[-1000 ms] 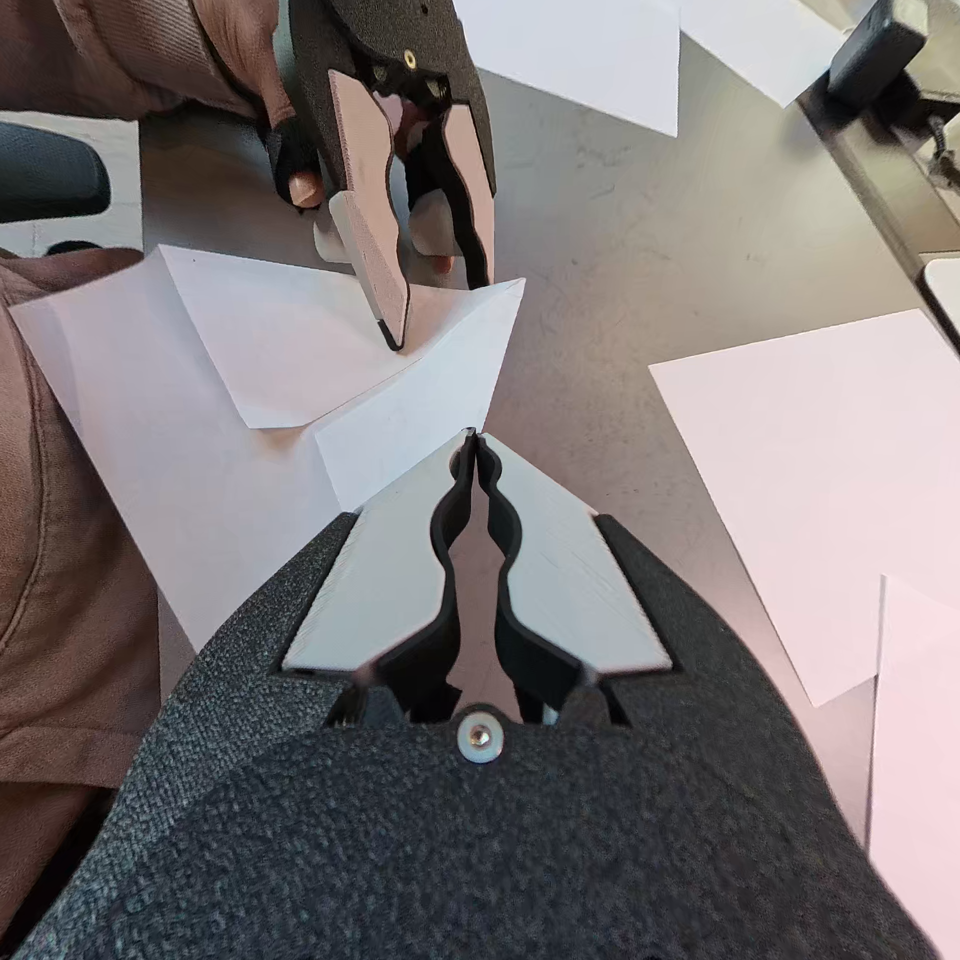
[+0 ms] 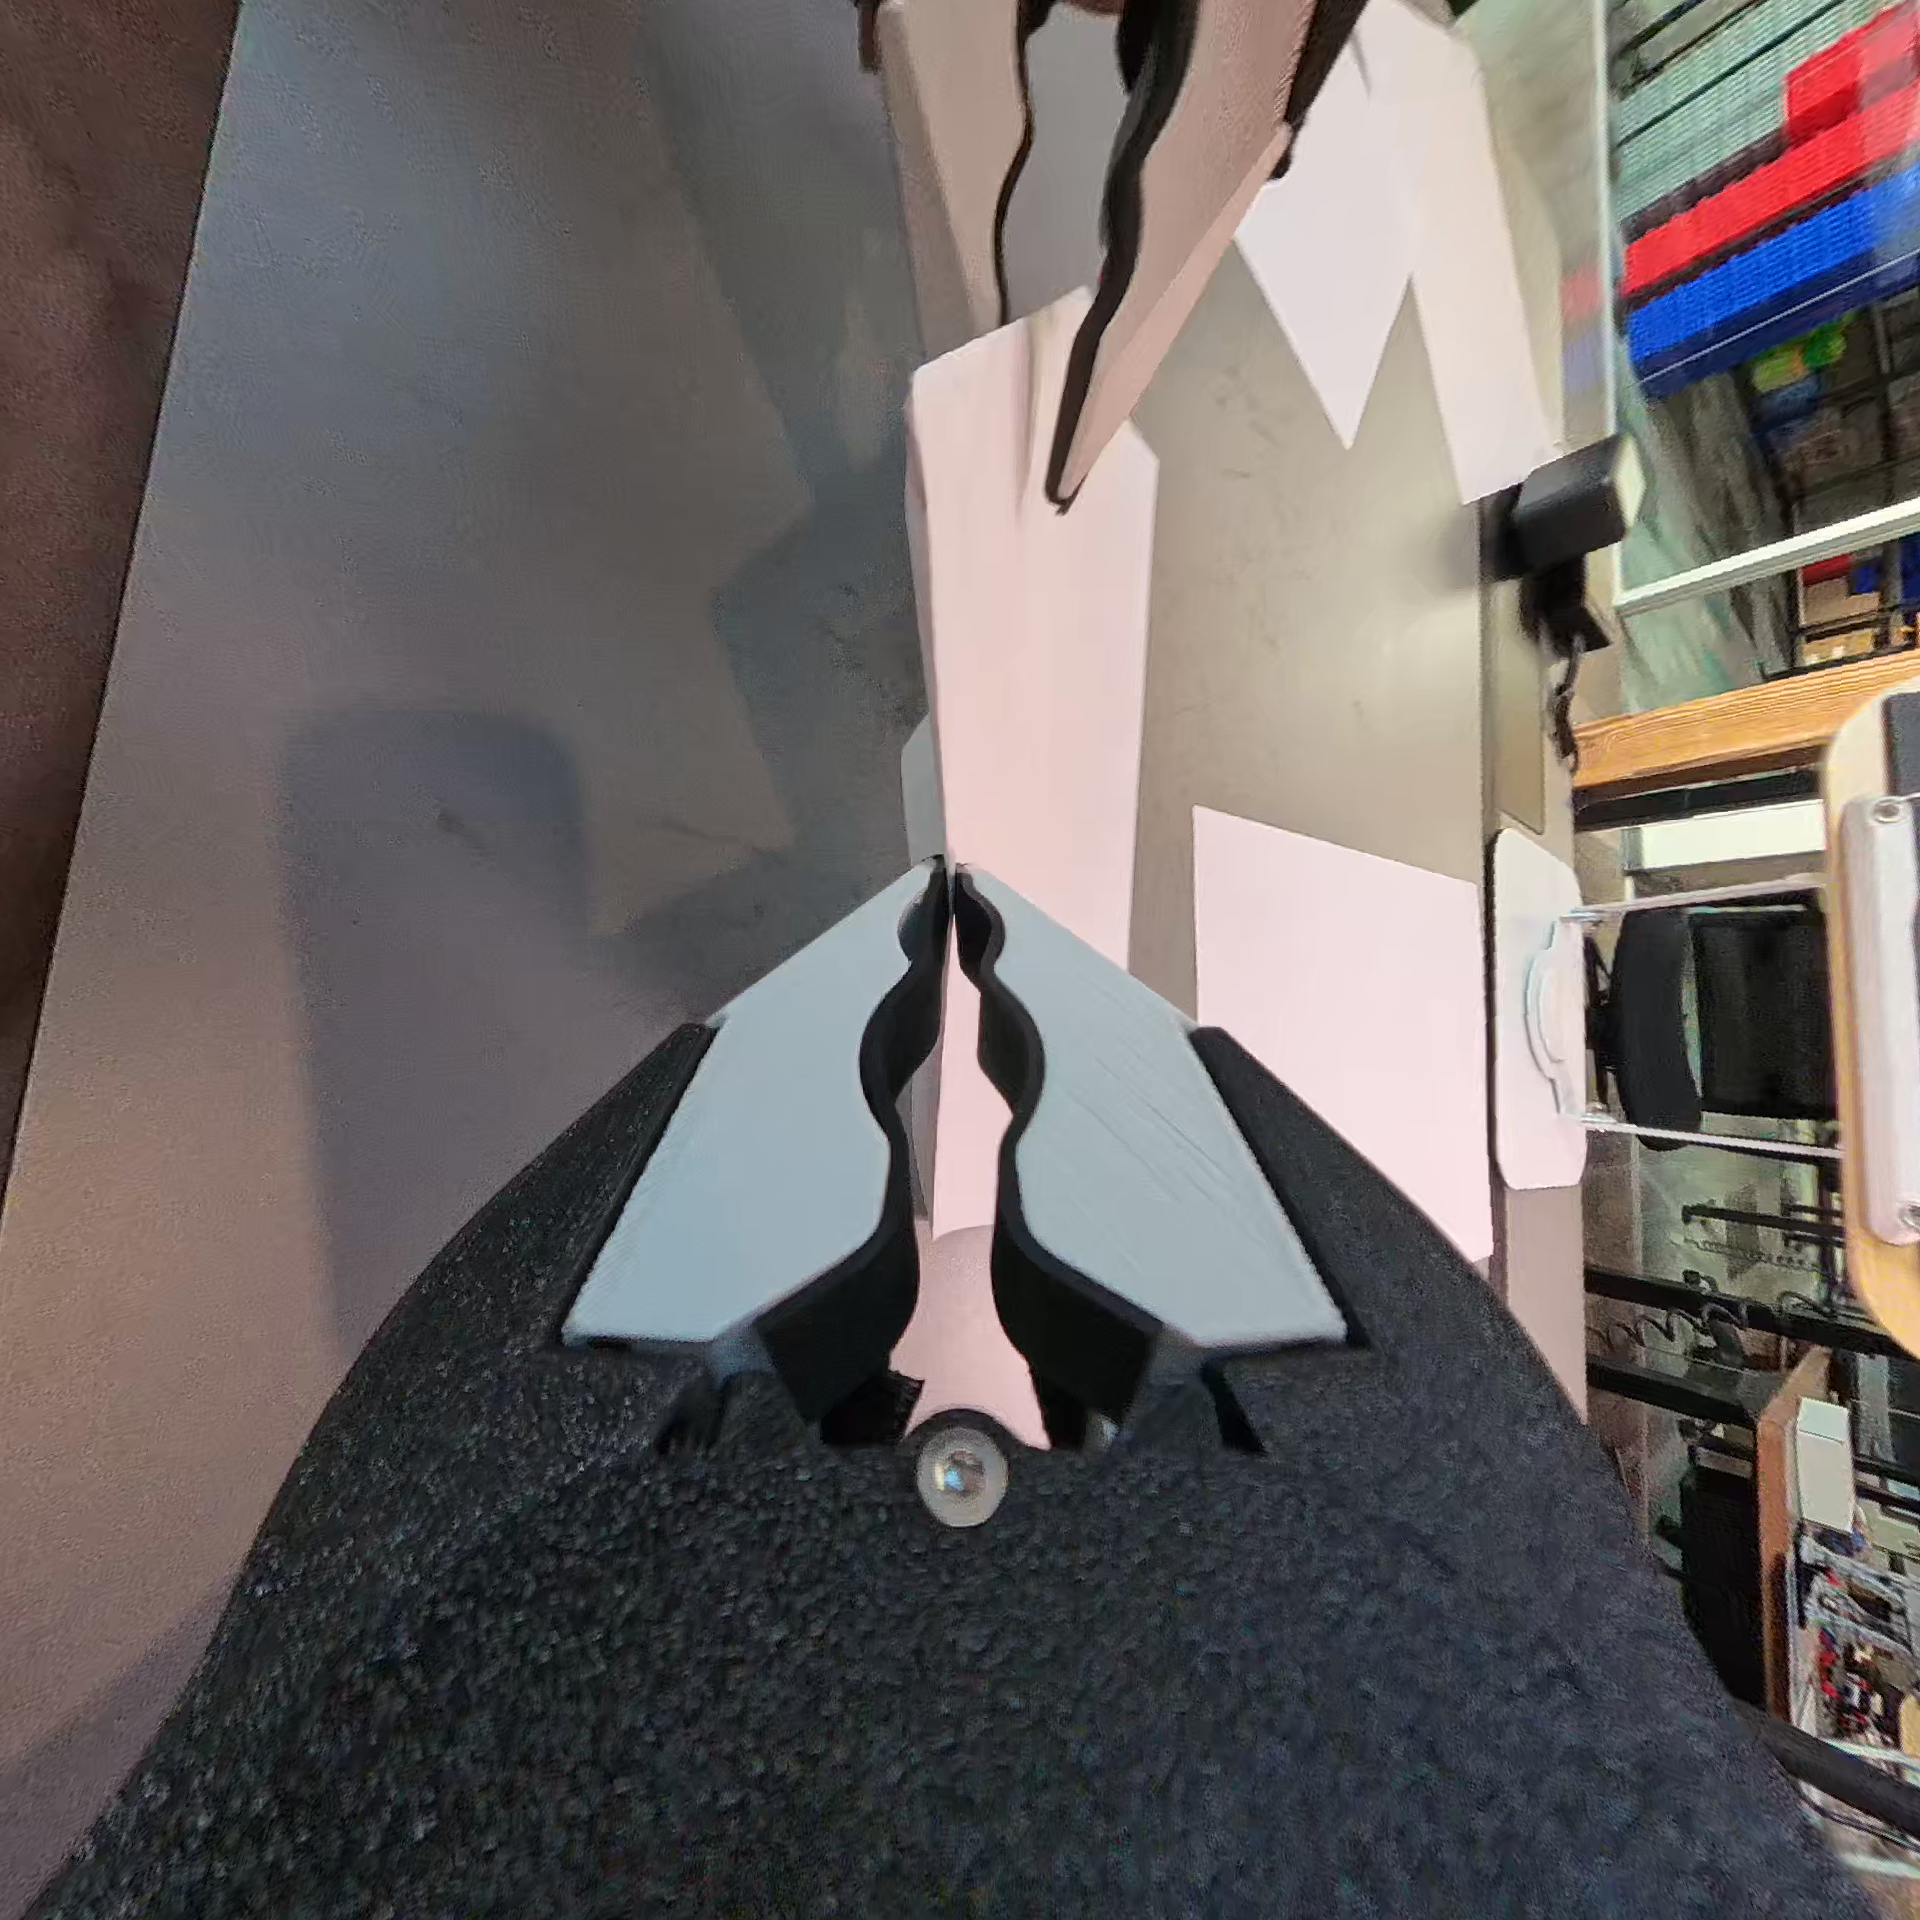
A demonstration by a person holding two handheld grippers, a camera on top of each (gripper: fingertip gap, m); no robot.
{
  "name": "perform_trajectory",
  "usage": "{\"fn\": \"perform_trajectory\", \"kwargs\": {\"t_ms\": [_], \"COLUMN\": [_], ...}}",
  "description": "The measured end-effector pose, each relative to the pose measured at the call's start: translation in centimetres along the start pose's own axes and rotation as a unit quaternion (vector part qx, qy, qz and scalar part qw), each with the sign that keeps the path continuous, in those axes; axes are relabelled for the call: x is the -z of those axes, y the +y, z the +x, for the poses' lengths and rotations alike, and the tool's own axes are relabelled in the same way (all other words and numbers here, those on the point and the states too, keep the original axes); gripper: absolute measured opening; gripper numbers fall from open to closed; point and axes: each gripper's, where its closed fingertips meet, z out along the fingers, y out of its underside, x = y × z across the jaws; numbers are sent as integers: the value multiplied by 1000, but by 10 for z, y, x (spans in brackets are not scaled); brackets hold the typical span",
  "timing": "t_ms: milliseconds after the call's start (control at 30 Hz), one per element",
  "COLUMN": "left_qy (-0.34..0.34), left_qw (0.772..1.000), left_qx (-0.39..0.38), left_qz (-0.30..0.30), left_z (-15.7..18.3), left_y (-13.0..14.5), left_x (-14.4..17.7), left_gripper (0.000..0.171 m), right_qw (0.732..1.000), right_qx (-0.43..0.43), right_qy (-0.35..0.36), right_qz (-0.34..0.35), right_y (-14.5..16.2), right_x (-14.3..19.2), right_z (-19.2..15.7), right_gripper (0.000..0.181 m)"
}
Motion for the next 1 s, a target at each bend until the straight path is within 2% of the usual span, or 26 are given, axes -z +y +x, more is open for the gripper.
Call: {"fn": "perform_trajectory", "kwargs": {"t_ms": [100, 200, 267, 333, 367, 500, 600, 667, 767, 1000], "left_qy": [26, 102, 136, 128, 112, 26, 29, 22, 14, 23], "left_qw": [999, 992, 984, 979, 976, 966, 962, 965, 969, 969], "left_qx": [27, 78, 116, 160, 184, 231, 245, 238, 225, 234], "left_qz": [-3, -19, -5, 23, 17, -114, -119, -108, -102, -81], "left_z": [8, 28, 35, 27, 21, 3, 10, 10, 9, 10], "left_y": [7, 15, 12, 6, 9, 56, 61, 58, 59, 60], "left_x": [2, 4, 7, 8, 5, -17, -30, -33, -34, -33], "left_gripper": [15, 13, 13, 13, 13, 13, 9, 2, 0, 0], "right_qw": [998, 992, 988, 985, 984, 983, 984, 986, 991, 994], "right_qx": [3, -8, -18, -19, -21, -24, -25, -29, -60, -105], "right_qy": [-42, -93, -115, -131, -138, -156, -160, -151, -118, -12], "right_qz": [-44, -79, -98, -107, -107, -94, -72, -59, -37, -6], "right_y": [11, 19, 22, 21, 19, 4, -7, -10, -7, 19], "right_x": [-8, -14, -18, -21, -22, -28, -30, -31, -31, -13], "right_z": [-20, -39, -46, -52, -54, -59, -61, -62, -56, -42], "right_gripper": [0, 0, 0, 0, 0, 0, 0, 0, 2, 22]}}
